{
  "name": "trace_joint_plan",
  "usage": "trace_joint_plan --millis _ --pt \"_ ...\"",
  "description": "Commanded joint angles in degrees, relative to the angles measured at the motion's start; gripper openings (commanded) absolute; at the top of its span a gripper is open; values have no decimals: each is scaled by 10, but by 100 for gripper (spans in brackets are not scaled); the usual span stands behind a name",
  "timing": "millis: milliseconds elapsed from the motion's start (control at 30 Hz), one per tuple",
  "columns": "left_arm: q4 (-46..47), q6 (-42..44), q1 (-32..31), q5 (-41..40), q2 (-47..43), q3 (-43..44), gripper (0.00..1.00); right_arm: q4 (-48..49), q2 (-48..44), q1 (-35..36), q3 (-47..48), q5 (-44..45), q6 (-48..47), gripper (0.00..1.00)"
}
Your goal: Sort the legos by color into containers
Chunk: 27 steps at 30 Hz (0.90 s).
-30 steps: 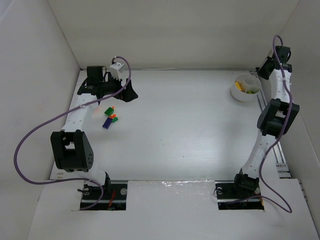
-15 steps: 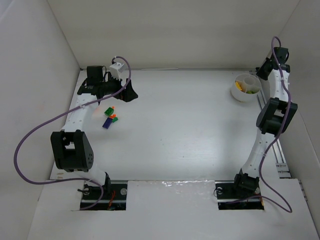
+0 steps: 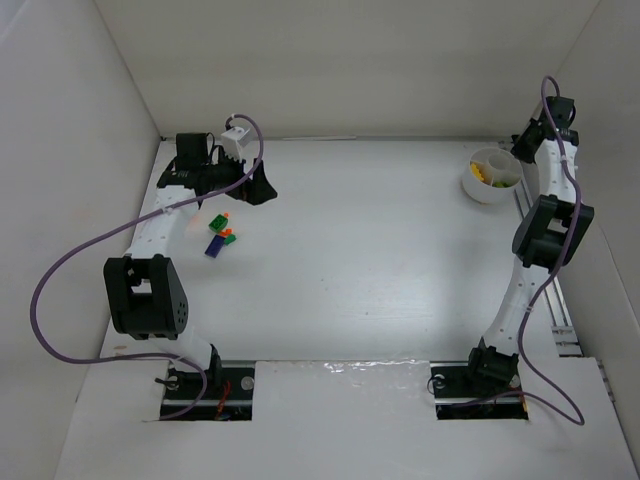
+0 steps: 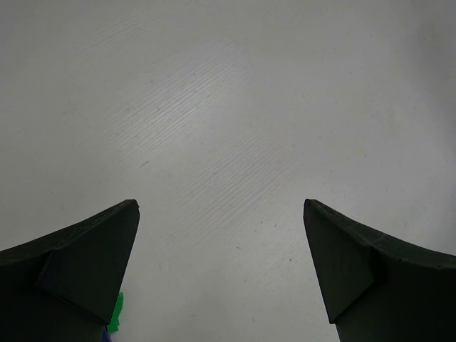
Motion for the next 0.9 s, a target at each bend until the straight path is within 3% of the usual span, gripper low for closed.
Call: trace_joint_plan --millis 0,867 --pt "8 6 -4 16 -7 21 99 -15 9 -3 19 -5 -4 0" --pt "13 1 -4 21 -7 11 99 -37 9 -9 -9 7 -9 0"
